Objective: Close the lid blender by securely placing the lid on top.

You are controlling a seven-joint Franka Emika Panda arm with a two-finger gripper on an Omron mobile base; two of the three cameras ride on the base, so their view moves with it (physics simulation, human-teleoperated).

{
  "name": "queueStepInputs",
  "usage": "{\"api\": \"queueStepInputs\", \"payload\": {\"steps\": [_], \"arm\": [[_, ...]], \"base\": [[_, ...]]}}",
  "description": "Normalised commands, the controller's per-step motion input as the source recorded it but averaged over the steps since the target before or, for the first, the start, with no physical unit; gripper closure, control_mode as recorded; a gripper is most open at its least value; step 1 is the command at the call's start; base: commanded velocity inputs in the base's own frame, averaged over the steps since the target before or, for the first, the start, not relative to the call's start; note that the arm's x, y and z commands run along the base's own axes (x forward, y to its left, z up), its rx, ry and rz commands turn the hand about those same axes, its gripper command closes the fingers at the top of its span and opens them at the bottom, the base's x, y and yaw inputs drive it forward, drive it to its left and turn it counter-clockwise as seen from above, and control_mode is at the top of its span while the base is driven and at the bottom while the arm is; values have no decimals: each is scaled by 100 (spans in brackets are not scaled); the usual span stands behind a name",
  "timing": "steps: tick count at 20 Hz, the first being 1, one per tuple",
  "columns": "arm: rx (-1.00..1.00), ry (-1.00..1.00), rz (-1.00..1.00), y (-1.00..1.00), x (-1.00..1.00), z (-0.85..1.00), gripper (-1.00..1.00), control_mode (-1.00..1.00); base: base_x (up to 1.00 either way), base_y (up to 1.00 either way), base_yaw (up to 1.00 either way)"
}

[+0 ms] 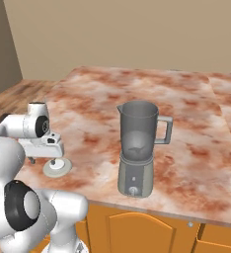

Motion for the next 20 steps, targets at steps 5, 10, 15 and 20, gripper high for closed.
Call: {"api": "queueStepInputs", "payload": {"steps": [5, 10, 15, 20], "arm": [[0, 0, 0, -7, 20, -28, -100, -100], [0, 0, 0, 0, 32, -22, -100, -100], [0, 0, 0, 0, 35, -26, -100, -100], [0, 0, 0, 0, 19, -36, -100, -100]], "base": [[0, 0, 0], [0, 0, 0], [0, 0, 0], [0, 0, 0]]}}
